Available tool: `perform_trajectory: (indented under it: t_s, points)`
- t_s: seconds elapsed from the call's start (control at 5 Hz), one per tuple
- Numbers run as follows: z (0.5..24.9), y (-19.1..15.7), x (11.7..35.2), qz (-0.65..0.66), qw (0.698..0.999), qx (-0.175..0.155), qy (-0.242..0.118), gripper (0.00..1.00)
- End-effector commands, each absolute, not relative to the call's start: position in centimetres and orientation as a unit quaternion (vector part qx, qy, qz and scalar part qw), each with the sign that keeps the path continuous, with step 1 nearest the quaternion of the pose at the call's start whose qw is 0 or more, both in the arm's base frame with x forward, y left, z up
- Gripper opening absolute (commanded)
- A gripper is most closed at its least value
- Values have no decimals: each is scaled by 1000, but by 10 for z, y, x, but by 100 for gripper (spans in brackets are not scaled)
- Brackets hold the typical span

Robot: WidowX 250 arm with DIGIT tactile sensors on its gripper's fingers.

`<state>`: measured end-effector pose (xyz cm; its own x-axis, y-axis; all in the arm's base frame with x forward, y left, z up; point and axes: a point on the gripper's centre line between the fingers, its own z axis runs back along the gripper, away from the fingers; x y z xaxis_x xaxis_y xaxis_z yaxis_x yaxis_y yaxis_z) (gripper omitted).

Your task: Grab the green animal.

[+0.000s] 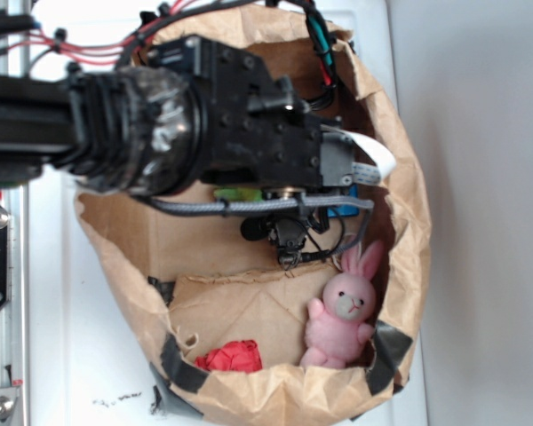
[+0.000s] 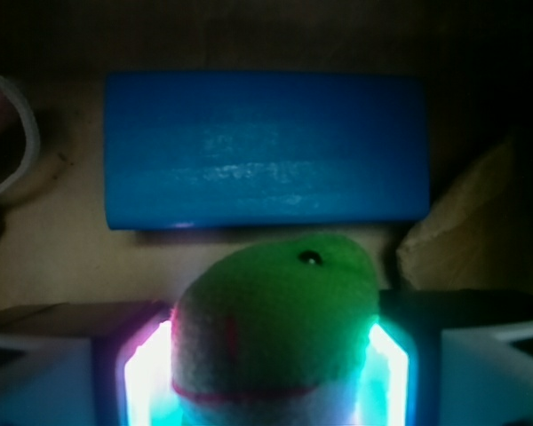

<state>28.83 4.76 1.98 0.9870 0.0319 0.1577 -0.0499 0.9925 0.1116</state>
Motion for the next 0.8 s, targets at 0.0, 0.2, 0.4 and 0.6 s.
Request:
perform_trajectory:
  t_s: [0.0, 0.2, 0.4, 0.6]
  points:
    - [99, 33, 269, 25, 994, -5, -109, 0]
    - [136, 30, 270, 46, 990, -19, -135, 0]
    - [166, 36, 285, 58, 989, -38, -134, 0]
    - [182, 38, 296, 61, 990, -31, -126, 0]
